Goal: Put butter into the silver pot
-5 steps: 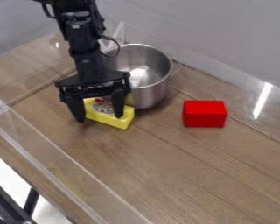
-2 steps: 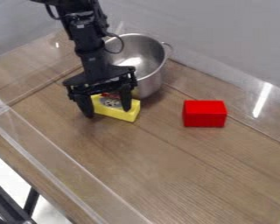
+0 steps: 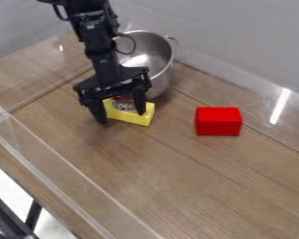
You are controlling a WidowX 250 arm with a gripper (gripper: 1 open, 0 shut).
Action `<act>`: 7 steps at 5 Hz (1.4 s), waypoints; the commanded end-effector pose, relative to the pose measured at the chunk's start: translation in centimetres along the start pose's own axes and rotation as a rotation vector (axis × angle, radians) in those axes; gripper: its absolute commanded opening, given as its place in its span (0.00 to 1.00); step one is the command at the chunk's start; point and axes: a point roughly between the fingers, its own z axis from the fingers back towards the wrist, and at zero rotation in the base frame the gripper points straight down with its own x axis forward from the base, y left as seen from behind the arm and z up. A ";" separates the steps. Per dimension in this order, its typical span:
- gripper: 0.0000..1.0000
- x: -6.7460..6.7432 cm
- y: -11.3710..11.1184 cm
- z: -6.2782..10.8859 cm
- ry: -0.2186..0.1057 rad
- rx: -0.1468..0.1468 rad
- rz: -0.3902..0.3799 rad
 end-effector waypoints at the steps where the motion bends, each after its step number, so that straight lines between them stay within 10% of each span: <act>1: 1.00 -1.3 -0.1 -2.5 0.089 0.028 0.029; 7: 1.00 0.0 -2.6 -2.3 0.116 -0.046 0.041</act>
